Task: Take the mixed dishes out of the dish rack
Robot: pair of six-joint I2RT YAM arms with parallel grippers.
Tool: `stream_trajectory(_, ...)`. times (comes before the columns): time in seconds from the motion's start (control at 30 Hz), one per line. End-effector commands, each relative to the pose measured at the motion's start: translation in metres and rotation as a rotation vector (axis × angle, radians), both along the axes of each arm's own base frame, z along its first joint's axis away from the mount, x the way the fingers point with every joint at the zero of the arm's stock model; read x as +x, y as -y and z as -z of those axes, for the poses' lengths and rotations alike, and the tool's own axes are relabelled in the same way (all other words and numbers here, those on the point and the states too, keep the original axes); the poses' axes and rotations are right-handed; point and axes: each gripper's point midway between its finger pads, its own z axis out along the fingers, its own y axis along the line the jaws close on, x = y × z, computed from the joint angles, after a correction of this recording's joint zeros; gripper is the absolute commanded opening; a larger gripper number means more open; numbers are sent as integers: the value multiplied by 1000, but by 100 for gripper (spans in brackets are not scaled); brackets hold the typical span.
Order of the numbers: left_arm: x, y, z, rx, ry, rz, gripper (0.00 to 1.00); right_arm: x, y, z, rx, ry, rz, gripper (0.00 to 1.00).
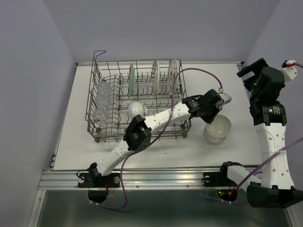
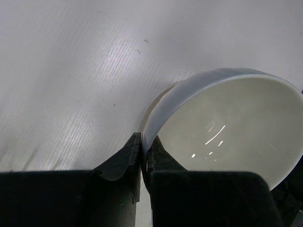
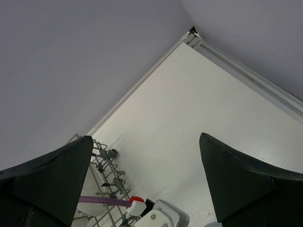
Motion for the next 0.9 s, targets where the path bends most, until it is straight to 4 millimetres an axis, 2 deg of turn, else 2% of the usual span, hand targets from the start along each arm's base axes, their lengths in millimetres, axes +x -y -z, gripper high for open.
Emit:
stream_trajectory(0.0,-3,12,-20,-43,56,11,0,-2,1,-6,-6,27,0,100)
stream_trajectory(0.17,-5,11,-7,-15,39,12,0,-2,2,-7,-7,30,3,100)
stream_trajectory(0.23,-4,11,-7,-16,37,10,4,-2,1,-5,-7,27,2,100)
stream_trajectory(0.33,-5,12,-10,-25,35,15,28,-1,1,-5,-6,26,2,100)
stream_trajectory(0.43,-8,13,-14,-32,35,21,46,0,1,-3,-7,22,2,100)
stream_trajectory(0.47,-8,13,-20,-43,37,22,56,0,1,-3,-7,21,0,100)
stream_trajectory(0.53,-9,13,-27,-59,36,28,67,0,1,-3,-5,23,-3,100)
stream_trajectory(0.57,-11,14,-32,-69,36,32,70,0,0,-3,-5,23,-4,100)
stream_trajectory(0.73,-13,12,-93,-175,79,35,81,1,-4,-6,-8,30,-34,100)
stream_trajectory(0.77,-11,7,-114,-198,106,18,83,1,-5,-7,-12,29,-43,100)
stream_trajectory(0.87,-2,-11,-143,-211,156,-37,98,2,-10,-9,-17,31,-75,100)
